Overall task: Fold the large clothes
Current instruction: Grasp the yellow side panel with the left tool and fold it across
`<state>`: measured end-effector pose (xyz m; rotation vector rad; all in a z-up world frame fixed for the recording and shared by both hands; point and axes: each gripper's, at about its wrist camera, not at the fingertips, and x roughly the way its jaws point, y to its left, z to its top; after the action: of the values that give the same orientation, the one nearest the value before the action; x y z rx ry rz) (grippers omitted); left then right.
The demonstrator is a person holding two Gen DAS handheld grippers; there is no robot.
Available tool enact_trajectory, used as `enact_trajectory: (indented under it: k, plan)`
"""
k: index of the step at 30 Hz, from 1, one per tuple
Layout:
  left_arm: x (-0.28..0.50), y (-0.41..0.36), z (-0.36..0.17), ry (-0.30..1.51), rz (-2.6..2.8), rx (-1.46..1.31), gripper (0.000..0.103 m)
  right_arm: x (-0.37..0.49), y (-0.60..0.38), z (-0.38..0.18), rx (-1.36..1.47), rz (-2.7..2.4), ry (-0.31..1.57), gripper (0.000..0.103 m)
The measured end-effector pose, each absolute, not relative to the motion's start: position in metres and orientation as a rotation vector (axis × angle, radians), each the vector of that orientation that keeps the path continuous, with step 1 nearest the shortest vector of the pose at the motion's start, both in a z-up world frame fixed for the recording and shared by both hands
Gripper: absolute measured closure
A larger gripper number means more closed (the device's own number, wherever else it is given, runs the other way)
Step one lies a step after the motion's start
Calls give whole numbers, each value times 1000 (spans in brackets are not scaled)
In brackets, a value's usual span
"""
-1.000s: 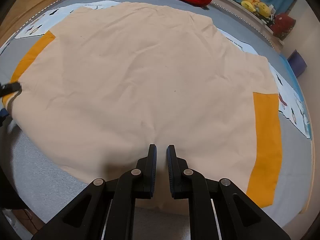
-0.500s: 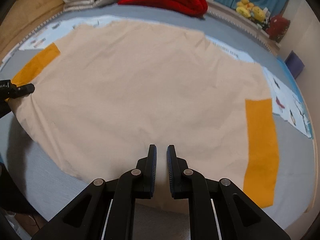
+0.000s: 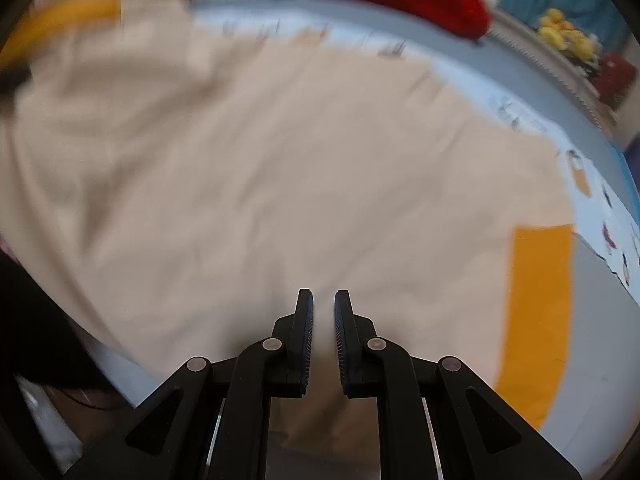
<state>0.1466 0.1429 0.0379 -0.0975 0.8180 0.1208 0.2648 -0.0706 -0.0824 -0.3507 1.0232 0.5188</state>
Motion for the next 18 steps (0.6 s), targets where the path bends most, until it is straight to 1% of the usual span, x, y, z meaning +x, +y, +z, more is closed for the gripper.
enact_trajectory:
  k: [2,4,6,8,10,12,15,18]
  plan:
    - [151,117,45,791,79,-16,96,264,-88,-46,-318,503,927,90]
    - [155,91,45,766,43,26,96,263,-116,-5,-309,470,808,87]
    - [158,65,36,749,11,35,96,260,-144,24,-331,420,705,68]
    - [164,37,22,759,-20,54,97,260,-177,43,-352,348,633,60]
    - [174,8,12,791,-57,77,97,263,-207,47,-345,272,622,60]
    - [183,-18,12,777,-103,98,97,272,-239,42,-283,195,692,60]
    - [191,-53,5,769,-192,140,97,272,-264,53,-168,163,686,60]
    - [200,-79,-14,852,-302,133,96,282,-278,47,-132,154,740,60]
